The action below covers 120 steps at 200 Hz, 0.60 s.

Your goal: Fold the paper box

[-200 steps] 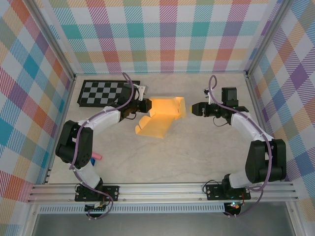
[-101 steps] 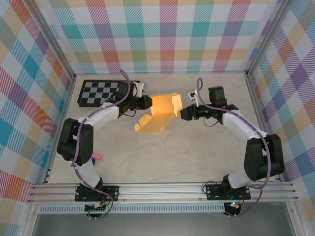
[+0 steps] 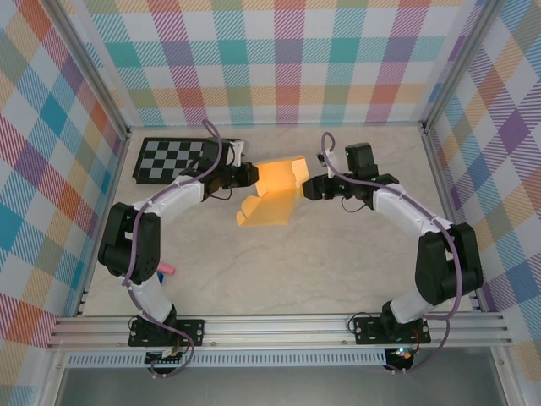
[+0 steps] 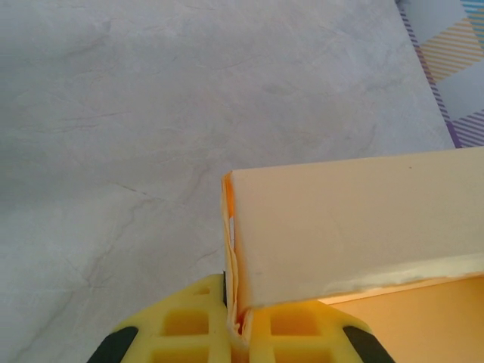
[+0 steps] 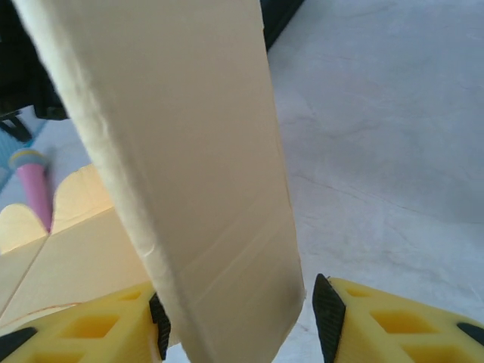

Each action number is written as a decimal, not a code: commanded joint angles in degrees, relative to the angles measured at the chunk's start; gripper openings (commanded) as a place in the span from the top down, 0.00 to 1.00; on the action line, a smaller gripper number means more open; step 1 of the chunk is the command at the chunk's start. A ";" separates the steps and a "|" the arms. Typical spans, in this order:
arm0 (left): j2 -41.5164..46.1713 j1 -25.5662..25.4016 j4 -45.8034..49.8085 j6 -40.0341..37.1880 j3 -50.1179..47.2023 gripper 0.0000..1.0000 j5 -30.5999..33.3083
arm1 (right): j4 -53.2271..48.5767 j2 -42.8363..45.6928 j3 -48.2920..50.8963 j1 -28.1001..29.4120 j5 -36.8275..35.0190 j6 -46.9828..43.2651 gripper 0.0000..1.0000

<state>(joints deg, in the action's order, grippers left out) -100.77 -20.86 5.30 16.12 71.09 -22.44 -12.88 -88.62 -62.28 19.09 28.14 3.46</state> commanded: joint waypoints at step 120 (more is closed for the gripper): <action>0.41 -2.52 2.35 1.22 -1.22 1.00 10.70 | -5.67 -1.37 -8.91 5.40 -7.24 -5.42 0.48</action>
<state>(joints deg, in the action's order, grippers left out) -100.77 -22.83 6.17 19.27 71.05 -13.15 -14.17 -89.43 -68.20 25.54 15.25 2.00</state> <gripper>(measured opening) 0.074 0.520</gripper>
